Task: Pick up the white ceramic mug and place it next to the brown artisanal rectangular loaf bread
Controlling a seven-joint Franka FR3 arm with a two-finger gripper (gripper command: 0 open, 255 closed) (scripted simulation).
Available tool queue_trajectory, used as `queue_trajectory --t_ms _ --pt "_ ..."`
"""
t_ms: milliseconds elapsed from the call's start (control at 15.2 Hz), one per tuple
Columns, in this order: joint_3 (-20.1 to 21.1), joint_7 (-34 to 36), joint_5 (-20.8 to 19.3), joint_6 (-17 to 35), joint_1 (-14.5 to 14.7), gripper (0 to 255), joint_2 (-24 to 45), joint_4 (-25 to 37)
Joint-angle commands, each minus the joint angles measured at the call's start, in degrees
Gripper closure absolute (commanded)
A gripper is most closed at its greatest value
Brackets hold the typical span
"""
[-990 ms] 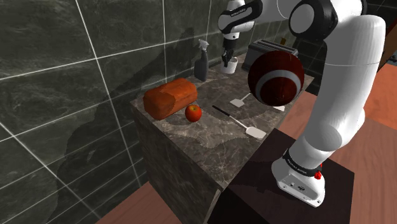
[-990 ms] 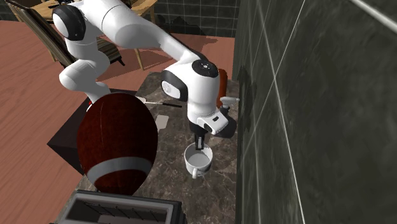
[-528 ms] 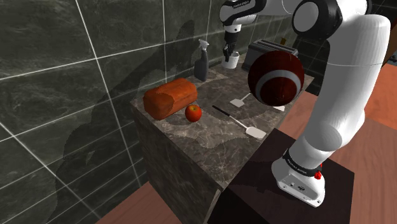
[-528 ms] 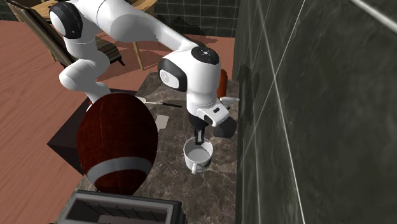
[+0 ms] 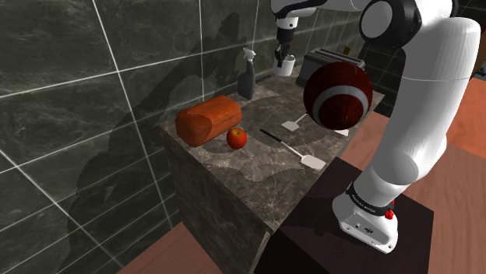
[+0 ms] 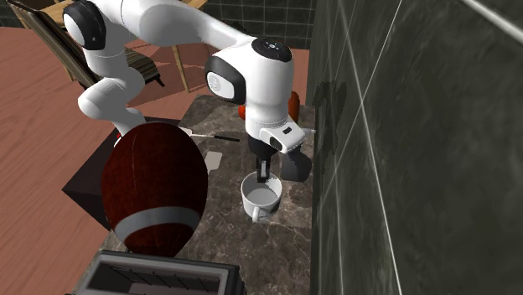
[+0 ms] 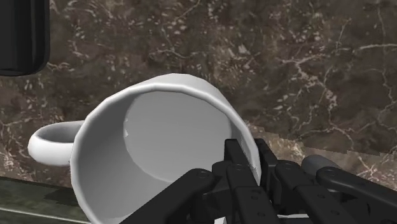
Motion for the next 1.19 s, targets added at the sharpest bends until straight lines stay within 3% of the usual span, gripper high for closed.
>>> queue_trajectory --t_ms 0,594,1122 --pt "-0.02 0.03 -0.07 -1.45 0.02 255 -0.26 1.18" --pt "-0.13 -0.23 -0.03 -7.76 -0.23 255 -0.15 7.62" --pt "2.85 9.62 -3.3 -3.68 6.73 255 -12.85 -9.34"
